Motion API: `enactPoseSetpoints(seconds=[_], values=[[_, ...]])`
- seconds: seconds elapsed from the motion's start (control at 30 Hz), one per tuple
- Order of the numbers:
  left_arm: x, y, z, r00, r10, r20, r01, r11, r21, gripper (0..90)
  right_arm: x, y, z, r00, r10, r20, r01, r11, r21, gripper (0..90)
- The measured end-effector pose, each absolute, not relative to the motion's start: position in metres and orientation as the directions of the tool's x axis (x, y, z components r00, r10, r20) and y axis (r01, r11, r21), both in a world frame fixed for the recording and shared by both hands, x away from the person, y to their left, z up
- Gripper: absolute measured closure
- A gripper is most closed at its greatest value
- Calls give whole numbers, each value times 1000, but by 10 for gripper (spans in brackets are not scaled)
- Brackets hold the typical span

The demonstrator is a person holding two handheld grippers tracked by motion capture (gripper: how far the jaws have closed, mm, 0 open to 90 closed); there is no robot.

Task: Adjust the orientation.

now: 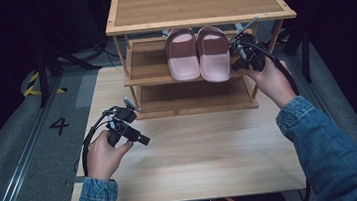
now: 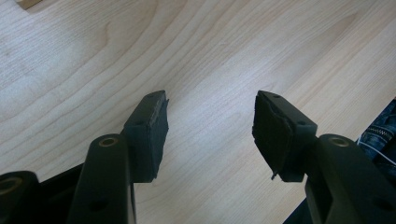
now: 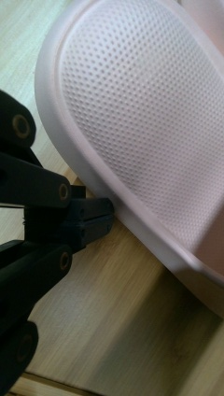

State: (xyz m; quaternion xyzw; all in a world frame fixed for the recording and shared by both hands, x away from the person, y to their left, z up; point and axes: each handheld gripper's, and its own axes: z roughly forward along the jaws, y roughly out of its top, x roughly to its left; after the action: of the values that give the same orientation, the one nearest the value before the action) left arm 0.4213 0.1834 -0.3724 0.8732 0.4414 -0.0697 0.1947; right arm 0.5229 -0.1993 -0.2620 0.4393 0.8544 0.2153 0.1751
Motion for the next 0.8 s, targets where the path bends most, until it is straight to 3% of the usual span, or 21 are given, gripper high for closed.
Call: enactPoseSetpoints(seconds=[0.2,0.5,0.8], values=[[421,183,-373,602,742,-294,797,-536,279,452,516,-201,-259,-583,804,-121,644,547,536,897],[422,178,-372,605,741,-290,795,-541,275,451,464,-187,-244,-725,688,3,573,602,556,897],[424,178,-372,611,735,-295,790,-544,282,451,484,-179,-260,-725,684,75,621,604,499,897]])
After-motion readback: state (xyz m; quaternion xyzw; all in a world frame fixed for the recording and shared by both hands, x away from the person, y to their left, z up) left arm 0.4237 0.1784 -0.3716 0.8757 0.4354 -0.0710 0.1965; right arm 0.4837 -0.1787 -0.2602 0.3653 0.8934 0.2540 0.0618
